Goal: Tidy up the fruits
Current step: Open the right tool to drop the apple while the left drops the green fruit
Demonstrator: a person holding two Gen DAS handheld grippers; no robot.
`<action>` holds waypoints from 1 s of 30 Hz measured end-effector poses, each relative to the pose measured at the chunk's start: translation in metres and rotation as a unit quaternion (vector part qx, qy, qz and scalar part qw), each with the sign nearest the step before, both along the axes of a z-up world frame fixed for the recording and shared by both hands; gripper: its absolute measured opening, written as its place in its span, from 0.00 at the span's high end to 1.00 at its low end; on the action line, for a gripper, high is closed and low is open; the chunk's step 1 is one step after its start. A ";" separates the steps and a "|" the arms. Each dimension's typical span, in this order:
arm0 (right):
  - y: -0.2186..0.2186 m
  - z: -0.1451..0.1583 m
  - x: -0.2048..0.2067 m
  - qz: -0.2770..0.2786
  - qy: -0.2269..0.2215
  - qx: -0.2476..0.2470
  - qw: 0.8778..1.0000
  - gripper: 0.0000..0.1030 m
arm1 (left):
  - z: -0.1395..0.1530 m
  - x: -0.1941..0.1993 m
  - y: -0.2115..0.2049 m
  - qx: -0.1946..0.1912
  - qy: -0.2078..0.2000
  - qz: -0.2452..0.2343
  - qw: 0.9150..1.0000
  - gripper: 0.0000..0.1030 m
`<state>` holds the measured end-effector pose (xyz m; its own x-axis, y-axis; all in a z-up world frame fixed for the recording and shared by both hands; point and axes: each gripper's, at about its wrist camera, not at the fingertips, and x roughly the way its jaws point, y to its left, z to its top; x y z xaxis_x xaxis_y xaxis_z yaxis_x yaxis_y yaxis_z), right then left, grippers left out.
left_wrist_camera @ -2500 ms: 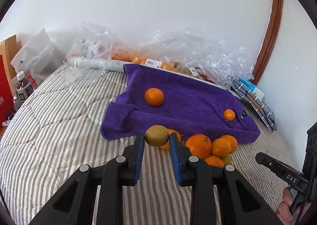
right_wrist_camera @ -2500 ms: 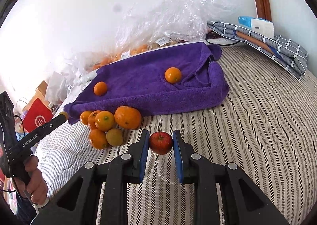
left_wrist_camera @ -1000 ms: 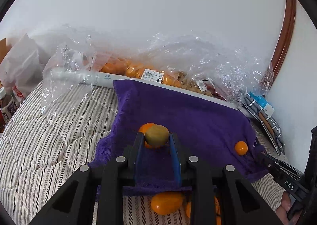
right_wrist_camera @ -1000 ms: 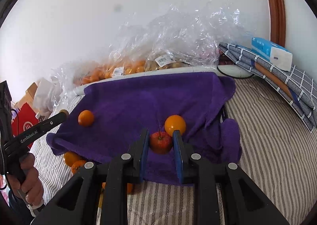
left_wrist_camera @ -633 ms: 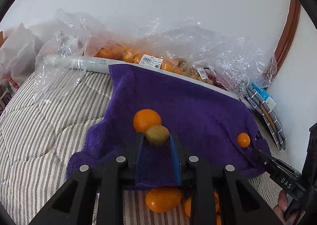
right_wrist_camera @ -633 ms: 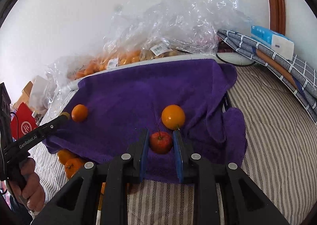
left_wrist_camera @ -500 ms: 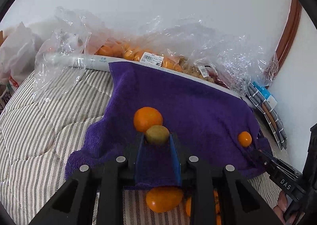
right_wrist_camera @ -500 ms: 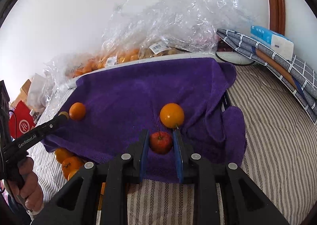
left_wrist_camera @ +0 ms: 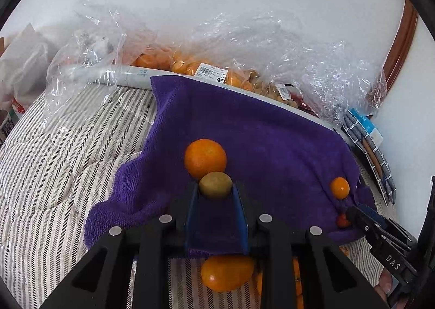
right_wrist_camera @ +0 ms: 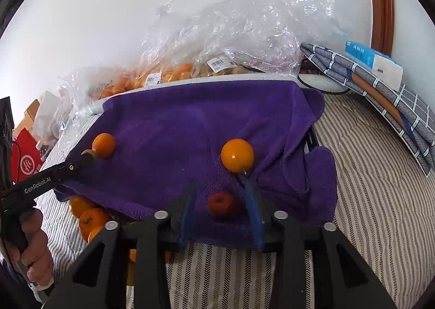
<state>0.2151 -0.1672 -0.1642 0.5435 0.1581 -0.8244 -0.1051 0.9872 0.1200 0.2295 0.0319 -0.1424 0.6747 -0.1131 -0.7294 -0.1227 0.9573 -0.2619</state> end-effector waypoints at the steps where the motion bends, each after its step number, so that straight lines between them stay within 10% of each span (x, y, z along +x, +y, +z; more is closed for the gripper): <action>1: 0.000 0.001 -0.001 -0.001 -0.004 -0.003 1.000 0.53 | 0.000 0.000 0.000 0.001 0.000 0.000 1.000 0.76; 30: -0.004 0.033 -0.031 -0.045 -0.049 -0.015 0.998 0.46 | 0.018 -0.036 0.014 0.015 -0.058 0.038 0.997 0.64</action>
